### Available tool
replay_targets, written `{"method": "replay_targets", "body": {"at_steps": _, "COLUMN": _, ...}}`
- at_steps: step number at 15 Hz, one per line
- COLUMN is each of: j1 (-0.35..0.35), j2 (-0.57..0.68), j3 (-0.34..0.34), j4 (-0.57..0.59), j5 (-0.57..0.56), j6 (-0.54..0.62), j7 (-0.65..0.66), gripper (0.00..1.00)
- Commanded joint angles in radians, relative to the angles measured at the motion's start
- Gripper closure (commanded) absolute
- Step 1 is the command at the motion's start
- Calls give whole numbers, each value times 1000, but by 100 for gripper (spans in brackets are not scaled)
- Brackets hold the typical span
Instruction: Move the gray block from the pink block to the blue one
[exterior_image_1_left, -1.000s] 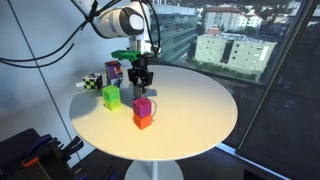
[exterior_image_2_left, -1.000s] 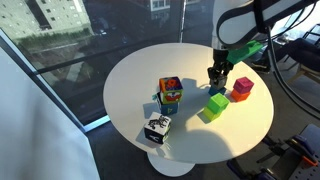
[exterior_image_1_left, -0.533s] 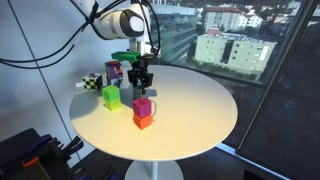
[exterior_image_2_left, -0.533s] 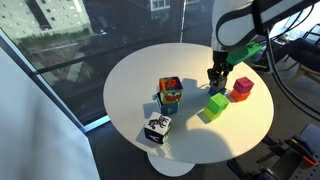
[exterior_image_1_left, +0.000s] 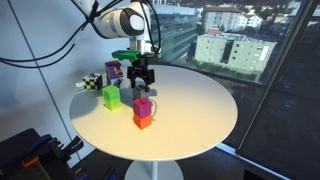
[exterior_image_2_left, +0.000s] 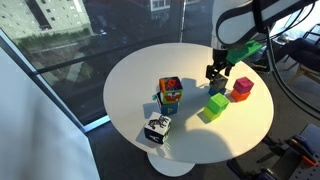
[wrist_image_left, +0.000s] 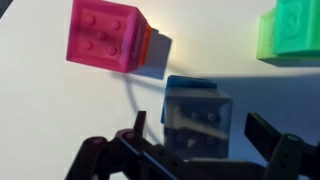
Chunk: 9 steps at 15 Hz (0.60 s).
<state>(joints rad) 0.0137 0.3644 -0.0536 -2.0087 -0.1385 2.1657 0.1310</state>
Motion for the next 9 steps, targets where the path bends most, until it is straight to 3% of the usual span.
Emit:
{"method": "replay_targets", "body": {"at_steps": 1, "j1": -2, "j2": -35, "j3": 2, "j4": 13, "j5": 10, "j6": -38, "j7": 0, "gripper": 0}}
{"method": "replay_targets", "body": {"at_steps": 9, "j1": -3, "j2": -126, "j3": 8, "j4": 3, "j5": 20, "j6": -175, "j7": -1, "gripper": 0}}
